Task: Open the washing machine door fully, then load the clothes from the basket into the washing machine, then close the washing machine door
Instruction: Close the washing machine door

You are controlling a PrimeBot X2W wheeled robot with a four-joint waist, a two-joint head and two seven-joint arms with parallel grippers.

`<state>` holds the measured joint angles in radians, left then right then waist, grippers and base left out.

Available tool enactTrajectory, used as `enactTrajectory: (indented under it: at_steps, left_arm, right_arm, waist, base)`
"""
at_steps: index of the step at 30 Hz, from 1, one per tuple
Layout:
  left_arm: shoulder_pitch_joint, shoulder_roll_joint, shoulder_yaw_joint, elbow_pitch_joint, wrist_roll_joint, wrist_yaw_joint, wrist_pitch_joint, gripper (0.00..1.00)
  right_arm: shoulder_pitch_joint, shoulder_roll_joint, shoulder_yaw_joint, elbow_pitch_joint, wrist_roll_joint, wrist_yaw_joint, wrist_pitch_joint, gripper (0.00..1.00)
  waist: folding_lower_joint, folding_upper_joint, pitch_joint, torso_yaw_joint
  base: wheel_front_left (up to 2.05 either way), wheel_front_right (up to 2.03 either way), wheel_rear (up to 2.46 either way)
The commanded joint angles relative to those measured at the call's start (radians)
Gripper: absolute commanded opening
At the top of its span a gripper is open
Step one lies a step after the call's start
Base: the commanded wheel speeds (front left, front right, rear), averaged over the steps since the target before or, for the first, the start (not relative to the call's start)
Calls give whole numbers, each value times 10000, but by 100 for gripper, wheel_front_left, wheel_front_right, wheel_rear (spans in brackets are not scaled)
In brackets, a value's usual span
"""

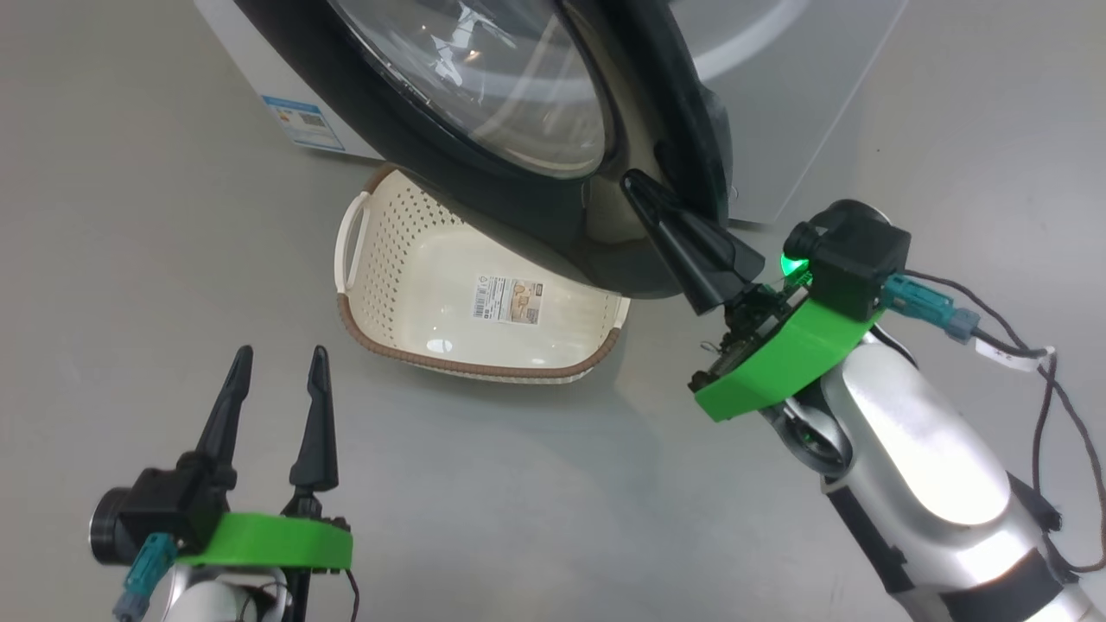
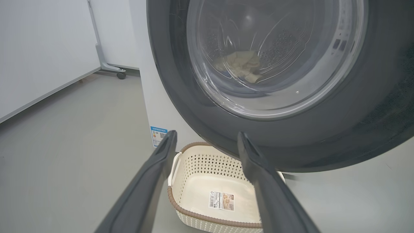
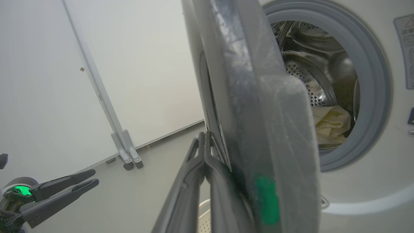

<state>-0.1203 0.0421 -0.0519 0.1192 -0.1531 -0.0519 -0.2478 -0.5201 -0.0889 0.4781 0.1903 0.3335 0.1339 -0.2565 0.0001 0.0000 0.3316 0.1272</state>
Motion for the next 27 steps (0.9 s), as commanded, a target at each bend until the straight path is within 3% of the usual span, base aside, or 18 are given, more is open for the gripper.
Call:
enactTrajectory:
  at_steps: [1,11,27]
  left_arm:
    - [-255,81,282,-360,-56,44,-139,100]
    - [-374,81,315,-357,135,-4,-139,100]
    - [-876,81,498,-515,288,-107,-139,100]
  right_arm:
    - [-387,62,-79,-250,-19,-32,-53,0]
    - [-1349,-62,-492,3,-60,-32,-53,0]
    - [-3262,-778,-928,311,-245,-32,-53,0]
  waist:
    - [-1,0,45,-8]
    - [-1,0,563,-203]
    - [-1,0,2054,37]
  base:
    - [0,0,0]
    - [0,0,0]
    - [0,0,0]
